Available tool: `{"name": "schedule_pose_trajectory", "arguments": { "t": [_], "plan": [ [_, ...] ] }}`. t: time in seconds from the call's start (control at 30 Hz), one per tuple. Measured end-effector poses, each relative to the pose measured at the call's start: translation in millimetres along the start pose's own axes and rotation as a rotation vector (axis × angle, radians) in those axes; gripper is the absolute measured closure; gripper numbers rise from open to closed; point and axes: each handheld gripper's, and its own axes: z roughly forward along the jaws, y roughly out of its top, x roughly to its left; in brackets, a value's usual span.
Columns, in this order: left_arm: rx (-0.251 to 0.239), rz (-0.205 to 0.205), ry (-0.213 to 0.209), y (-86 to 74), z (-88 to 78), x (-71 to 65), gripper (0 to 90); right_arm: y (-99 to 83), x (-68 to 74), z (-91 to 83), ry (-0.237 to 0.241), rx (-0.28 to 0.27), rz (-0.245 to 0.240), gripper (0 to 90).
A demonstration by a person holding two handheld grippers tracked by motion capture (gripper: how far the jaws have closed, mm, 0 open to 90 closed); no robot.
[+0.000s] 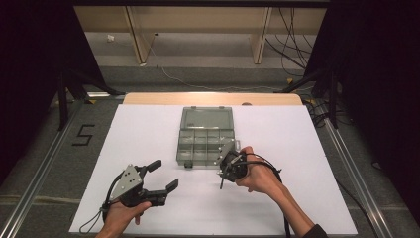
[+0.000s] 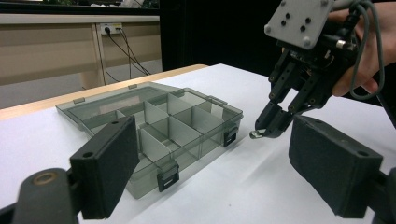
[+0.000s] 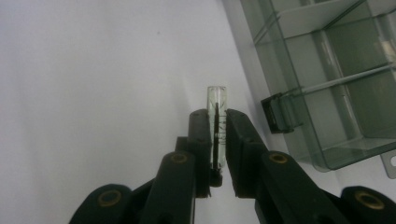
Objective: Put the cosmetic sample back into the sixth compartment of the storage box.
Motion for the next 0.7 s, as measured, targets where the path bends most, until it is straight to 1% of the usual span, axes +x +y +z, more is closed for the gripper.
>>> {"name": "schedule_pose_trajectory", "arguments": {
  "t": [0.03, 0.13, 0.17, 0.2, 0.23, 0.27, 0.33, 0.4, 0.5, 0.53, 0.57, 0.67, 0.7],
  "plan": [
    [0.01, 0.002, 0.006, 0.2, -0.6, -0.2, 15.7, 1.2, 0.2, -1.1, -0.003, -0.007, 0.014, 80.9],
    [0.012, 0.003, 0.007, 0.0, -0.5, 0.0, 15.7, 3.7, -0.5, -3.0, -0.016, -0.022, 0.012, 80.9],
    [0.011, 0.003, 0.008, 0.0, -0.6, 0.2, 15.7, 6.5, -1.5, -5.7, -0.024, -0.043, 0.025, 80.9],
    [0.011, 0.003, 0.008, 0.0, -0.6, 0.2, 15.7, 6.5, -1.5, -5.7, -0.024, -0.043, 0.025, 80.9],
    [0.011, 0.004, 0.008, 0.0, -0.7, 0.4, 15.7, 9.5, -3.3, -7.9, -0.025, -0.068, 0.033, 80.9],
    [0.011, 0.004, 0.008, 0.0, -0.7, 0.4, 15.7, 9.5, -3.3, -7.9, -0.025, -0.068, 0.033, 80.9],
    [0.011, 0.004, 0.008, 0.0, -0.6, 0.3, 15.7, 12.6, -4.6, -8.7, -0.033, -0.077, 0.048, 80.9],
    [0.012, 0.003, 0.007, -0.1, -0.5, 0.1, 15.7, 16.4, -7.0, -8.0, -0.042, -0.1, 0.049, 81.0],
    [0.012, 0.004, 0.007, -0.2, -0.4, 0.1, 15.7, 19.5, -7.8, -7.5, -0.044, -0.106, 0.057, 80.9],
    [0.013, 0.004, 0.007, -0.2, -0.4, 0.2, 15.7, 23.3, -9.5, -7.2, -0.048, -0.119, 0.06, 81.0],
    [0.012, 0.004, 0.008, -0.2, -0.4, 0.2, 15.7, 23.3, -9.5, -7.2, -0.048, -0.119, 0.06, 81.0],
    [0.012, 0.004, 0.008, -0.1, -0.6, 0.4, 15.7, 30.5, -12.4, -7.3, -0.053, -0.135, 0.081, 81.0],
    [0.012, 0.004, 0.008, -0.1, -0.6, 0.4, 15.7, 30.5, -12.4, -7.3, -0.053, -0.135, 0.081, 81.0]
  ]
}}
